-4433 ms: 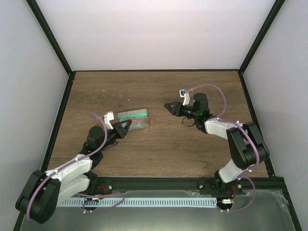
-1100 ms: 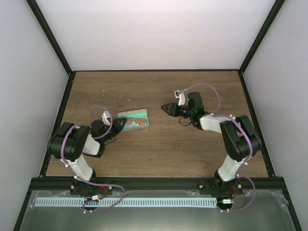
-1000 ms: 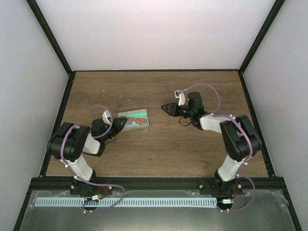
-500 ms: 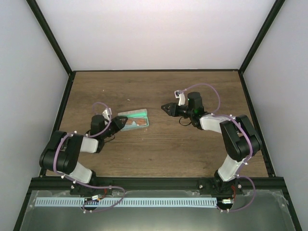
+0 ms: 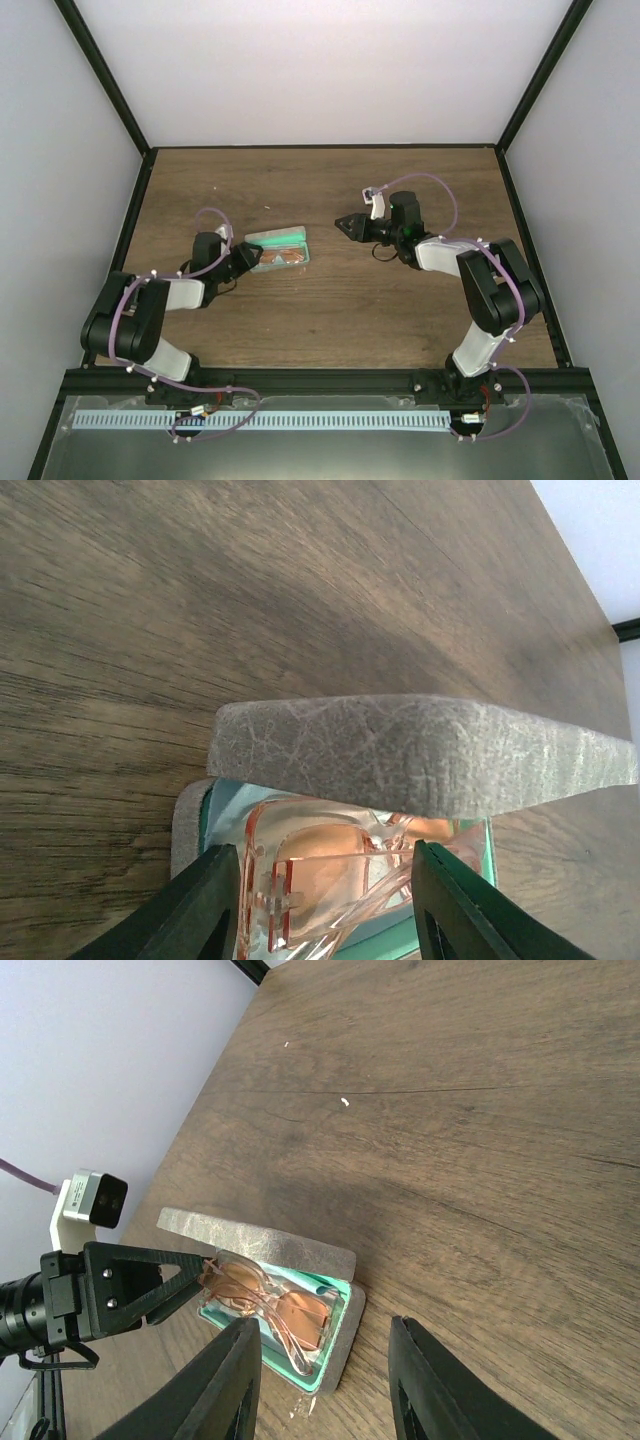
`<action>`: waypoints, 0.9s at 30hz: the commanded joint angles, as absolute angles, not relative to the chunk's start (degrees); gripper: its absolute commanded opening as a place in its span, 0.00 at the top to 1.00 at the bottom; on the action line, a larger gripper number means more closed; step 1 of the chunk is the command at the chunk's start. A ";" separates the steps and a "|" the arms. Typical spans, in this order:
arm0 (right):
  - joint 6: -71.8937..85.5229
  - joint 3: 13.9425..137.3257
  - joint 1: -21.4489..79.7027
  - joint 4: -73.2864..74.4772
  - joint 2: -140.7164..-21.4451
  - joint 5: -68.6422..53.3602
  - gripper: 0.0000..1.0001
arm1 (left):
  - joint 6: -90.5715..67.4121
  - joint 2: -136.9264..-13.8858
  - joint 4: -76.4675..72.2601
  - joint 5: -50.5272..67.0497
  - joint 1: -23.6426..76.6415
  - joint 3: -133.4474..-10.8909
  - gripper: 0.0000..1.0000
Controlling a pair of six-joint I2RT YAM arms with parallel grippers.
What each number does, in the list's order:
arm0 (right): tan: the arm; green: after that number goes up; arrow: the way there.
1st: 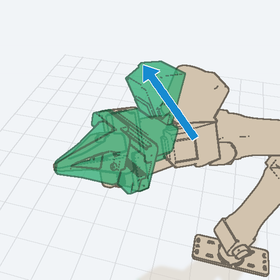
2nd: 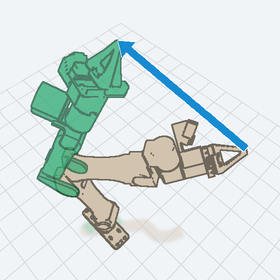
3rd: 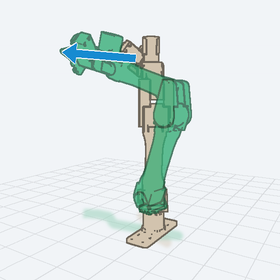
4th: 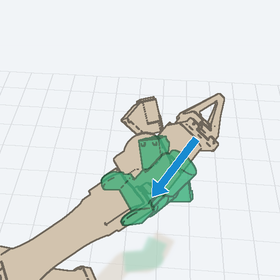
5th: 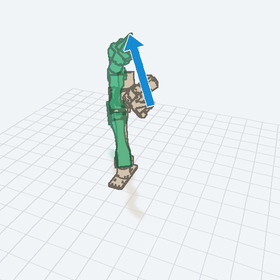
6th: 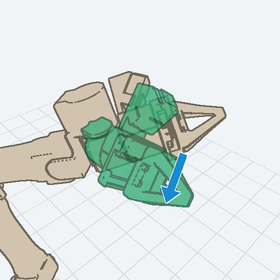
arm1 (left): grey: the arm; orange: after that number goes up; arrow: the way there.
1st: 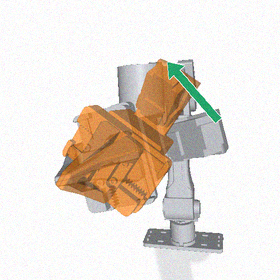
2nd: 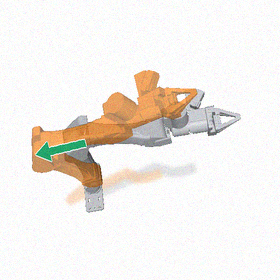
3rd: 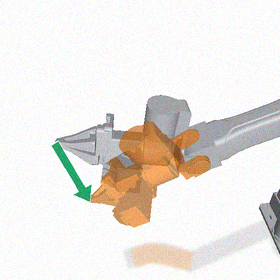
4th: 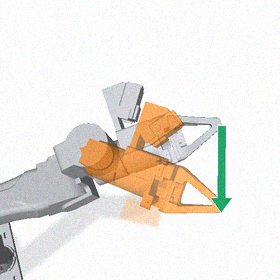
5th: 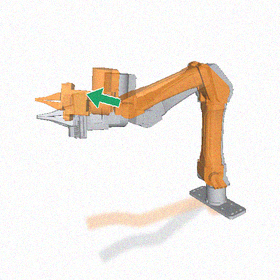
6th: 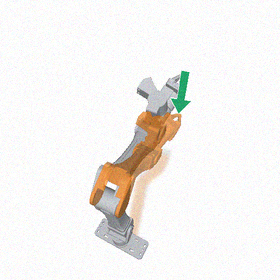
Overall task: Organize the sunglasses
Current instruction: Place the sunglasses in the sunglasses case.
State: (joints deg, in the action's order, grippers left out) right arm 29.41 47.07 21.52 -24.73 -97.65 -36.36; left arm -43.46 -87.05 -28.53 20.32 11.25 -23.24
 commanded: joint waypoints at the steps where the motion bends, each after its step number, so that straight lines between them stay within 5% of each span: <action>1: 29.02 47.58 21.94 -25.51 -97.03 -36.41 0.63 | -40.96 -86.43 -23.18 17.57 11.28 -25.05 0.50; 16: 29.17 47.71 21.91 -25.81 -97.44 -36.66 0.63 | -36.22 -82.40 -11.83 12.42 11.40 -29.34 0.42; 27: 29.60 47.63 21.89 -26.40 -97.97 -37.13 0.63 | -37.67 -86.71 -16.61 14.46 14.98 -29.24 0.67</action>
